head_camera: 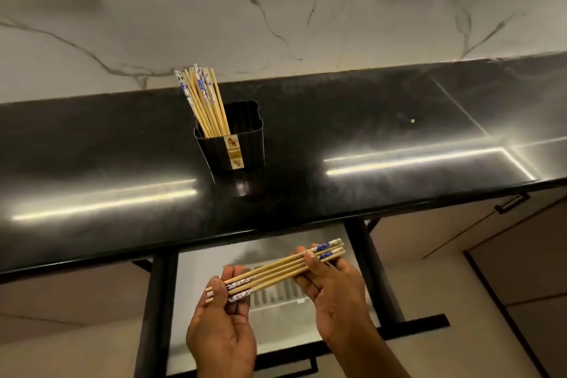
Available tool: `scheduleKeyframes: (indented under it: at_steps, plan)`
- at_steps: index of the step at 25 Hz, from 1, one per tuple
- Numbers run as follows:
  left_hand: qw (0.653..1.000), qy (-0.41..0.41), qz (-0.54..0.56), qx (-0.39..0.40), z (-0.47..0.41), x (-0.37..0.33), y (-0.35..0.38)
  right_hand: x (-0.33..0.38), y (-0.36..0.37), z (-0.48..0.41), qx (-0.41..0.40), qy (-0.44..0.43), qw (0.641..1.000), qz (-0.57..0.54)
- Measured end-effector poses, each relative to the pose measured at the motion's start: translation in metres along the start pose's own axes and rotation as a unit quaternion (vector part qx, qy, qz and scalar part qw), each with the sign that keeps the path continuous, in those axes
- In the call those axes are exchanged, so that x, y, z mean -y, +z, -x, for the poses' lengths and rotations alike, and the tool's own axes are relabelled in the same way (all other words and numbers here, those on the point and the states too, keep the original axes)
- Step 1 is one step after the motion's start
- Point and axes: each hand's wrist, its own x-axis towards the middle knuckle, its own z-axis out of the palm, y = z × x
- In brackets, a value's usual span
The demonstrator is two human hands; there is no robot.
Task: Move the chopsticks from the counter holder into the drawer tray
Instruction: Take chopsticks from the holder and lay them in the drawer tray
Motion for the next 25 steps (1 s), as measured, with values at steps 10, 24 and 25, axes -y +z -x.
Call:
scheduleKeyframes:
  at_steps: [10, 24, 25]
  plan:
    - [0.992, 0.046, -0.024, 0.116, 0.011, -0.027, -0.01, 0.033, -0.006, 0.003, 0.122, -0.037, 0.986, 0.108]
    - [0.992, 0.069, 0.03, 0.102, 0.017, -0.043, -0.012, -0.005, 0.006, 0.038, 0.092, -0.04, 0.984, 0.144]
    - [0.992, 0.071, 0.024, 0.105, 0.018, -0.045, -0.014, -0.003, 0.007, 0.039, 0.093, -0.038, 0.982, 0.162]
